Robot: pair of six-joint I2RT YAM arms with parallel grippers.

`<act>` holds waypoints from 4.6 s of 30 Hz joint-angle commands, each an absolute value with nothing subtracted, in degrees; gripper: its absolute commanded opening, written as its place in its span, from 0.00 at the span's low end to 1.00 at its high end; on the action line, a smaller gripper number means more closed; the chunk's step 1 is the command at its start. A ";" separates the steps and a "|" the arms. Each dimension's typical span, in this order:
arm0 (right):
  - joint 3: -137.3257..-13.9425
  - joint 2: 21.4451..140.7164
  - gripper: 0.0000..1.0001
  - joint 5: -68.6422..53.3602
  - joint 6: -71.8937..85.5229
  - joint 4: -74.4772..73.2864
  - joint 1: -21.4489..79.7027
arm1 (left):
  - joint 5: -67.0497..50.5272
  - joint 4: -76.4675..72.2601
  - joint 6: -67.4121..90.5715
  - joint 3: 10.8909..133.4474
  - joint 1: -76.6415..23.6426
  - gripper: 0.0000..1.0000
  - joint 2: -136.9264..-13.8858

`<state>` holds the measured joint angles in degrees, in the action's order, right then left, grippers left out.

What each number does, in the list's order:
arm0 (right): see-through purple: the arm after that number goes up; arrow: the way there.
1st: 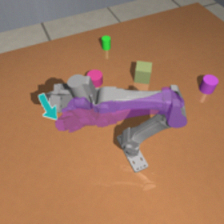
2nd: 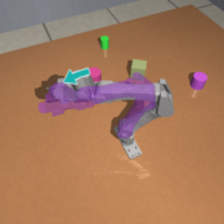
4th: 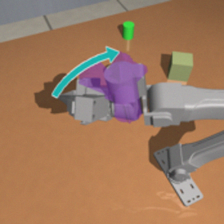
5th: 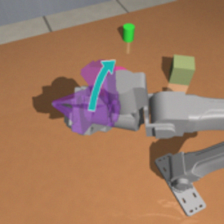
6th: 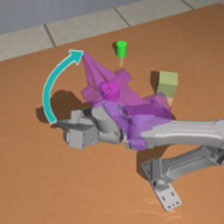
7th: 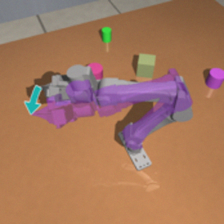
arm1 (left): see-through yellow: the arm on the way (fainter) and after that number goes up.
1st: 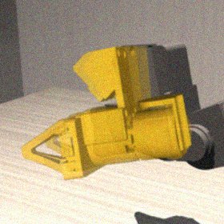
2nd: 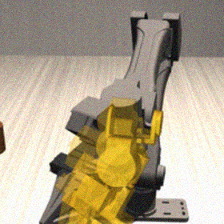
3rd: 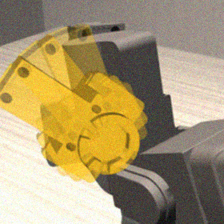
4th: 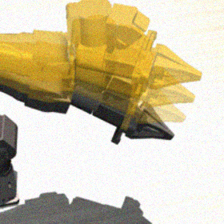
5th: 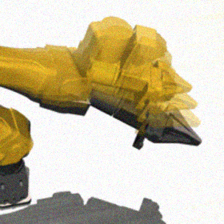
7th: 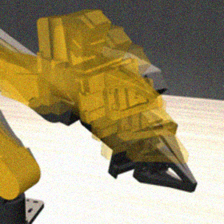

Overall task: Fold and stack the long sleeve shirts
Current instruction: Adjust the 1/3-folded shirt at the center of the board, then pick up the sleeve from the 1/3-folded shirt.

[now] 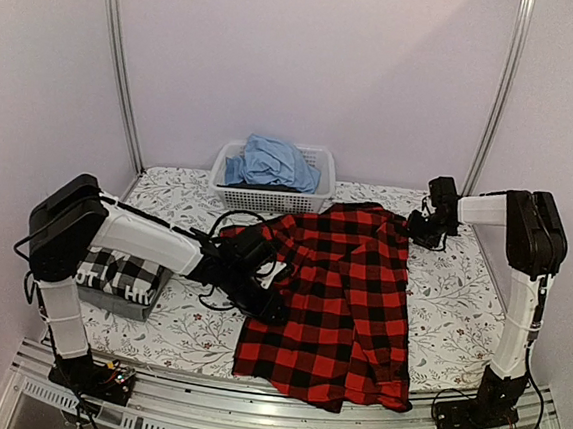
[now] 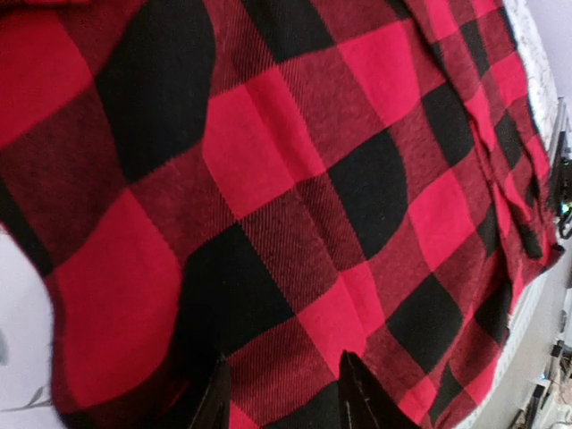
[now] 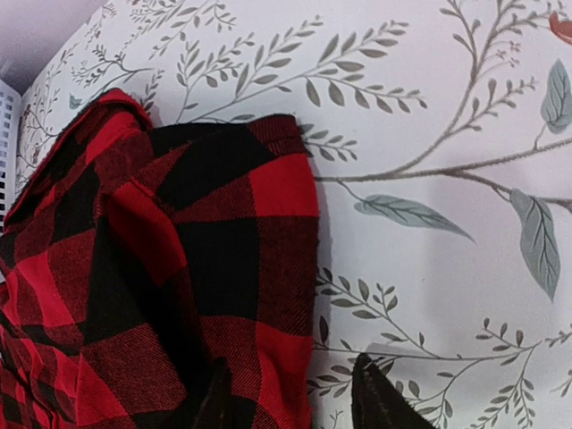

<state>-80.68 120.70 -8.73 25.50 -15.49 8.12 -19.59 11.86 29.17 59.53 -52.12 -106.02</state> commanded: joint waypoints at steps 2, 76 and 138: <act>-79.12 113.47 0.53 -4.07 23.13 -21.22 10.39 | -18.22 11.86 31.14 61.65 -55.84 0.41 -110.16; -56.85 83.93 0.58 5.95 37.16 -24.65 43.85 | -0.19 21.60 28.85 69.97 -25.01 0.35 -104.70; -60.93 80.38 0.69 10.61 34.46 -19.91 43.86 | 8.06 30.23 24.54 92.55 -51.69 0.34 -125.18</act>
<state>-59.42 79.92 10.76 34.61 -19.57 43.62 6.48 30.72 24.84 93.17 -50.04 -127.11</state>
